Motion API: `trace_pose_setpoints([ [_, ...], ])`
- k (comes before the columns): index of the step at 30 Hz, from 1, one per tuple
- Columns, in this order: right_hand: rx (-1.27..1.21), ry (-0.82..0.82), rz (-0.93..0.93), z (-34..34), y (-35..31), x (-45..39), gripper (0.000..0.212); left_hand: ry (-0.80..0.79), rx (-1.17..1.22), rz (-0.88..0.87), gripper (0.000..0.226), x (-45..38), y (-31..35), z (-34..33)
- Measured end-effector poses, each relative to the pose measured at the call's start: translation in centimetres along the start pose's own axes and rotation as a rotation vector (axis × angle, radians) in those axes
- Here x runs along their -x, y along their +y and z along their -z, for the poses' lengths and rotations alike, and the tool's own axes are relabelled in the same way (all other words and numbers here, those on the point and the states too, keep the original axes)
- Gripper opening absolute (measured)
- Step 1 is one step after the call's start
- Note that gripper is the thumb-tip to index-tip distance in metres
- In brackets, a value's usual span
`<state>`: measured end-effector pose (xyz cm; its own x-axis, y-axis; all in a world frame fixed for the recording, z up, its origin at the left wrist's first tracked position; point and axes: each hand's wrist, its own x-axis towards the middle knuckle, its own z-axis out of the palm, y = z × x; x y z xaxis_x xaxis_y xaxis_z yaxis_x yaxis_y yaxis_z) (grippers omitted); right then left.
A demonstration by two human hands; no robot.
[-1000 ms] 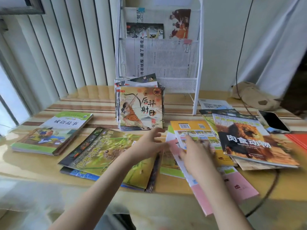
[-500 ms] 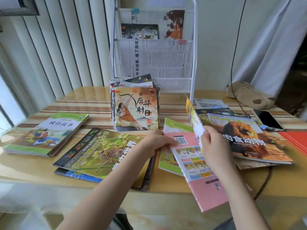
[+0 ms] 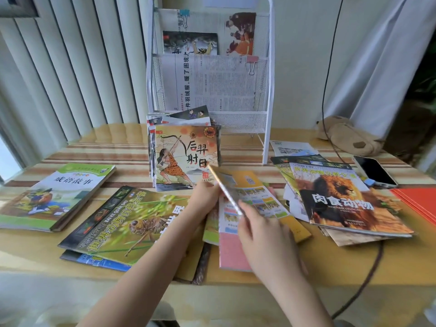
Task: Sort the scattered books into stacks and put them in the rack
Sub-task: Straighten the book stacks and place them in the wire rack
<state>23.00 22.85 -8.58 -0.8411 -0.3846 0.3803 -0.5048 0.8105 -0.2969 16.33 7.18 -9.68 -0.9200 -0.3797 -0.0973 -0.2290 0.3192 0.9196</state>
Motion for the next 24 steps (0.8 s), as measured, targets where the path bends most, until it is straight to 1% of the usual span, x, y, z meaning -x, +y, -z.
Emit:
trace_pose_setpoints([
  [3,0.161,0.023,-0.012,-2.6,-0.7,-0.4,0.046,0.028,0.022,0.032,0.037,-0.5,-0.9,0.0],
  [5,0.047,0.032,-0.049,-3.9,-0.5,-1.0,0.047,0.067,0.098,0.058,0.041,-0.7,-1.1,0.1],
  [7,-0.050,0.000,-0.045,-4.7,-0.1,-1.4,0.051,0.112,0.209,0.078,0.044,-0.8,-1.1,0.3],
  [8,-0.079,-0.035,-0.051,-4.8,0.0,-1.5,0.056,0.130,0.262,0.082,0.046,-1.0,-1.2,0.4],
  [10,-0.056,-0.100,-0.044,-5.2,0.5,-1.6,0.069,0.157,0.323,0.091,0.042,-1.1,-1.5,0.6],
  [12,-0.045,-0.157,-0.056,-5.0,0.5,-1.6,0.087,0.176,0.347,0.079,0.041,-1.0,-1.4,0.7],
  [13,-0.036,-0.199,-0.058,-4.7,0.5,-1.5,0.097,0.176,0.354,0.070,0.044,-1.0,-1.4,0.8],
  [15,-0.025,-0.271,-0.046,-4.2,0.5,-1.5,0.105,0.190,0.359,0.029,0.053,-1.0,-1.4,0.7],
  [18,-0.029,-0.325,-0.018,-3.4,0.9,-1.2,0.107,0.241,0.290,-0.053,0.062,-0.8,-1.4,0.7],
  [21,-0.017,-0.347,0.026,-2.8,1.0,-0.7,0.107,0.263,0.274,-0.075,0.058,-0.7,-1.4,0.7],
  [24,0.002,-0.340,0.012,-2.5,0.5,-0.6,0.092,0.317,0.306,-0.032,0.054,-1.1,-1.5,0.8],
])
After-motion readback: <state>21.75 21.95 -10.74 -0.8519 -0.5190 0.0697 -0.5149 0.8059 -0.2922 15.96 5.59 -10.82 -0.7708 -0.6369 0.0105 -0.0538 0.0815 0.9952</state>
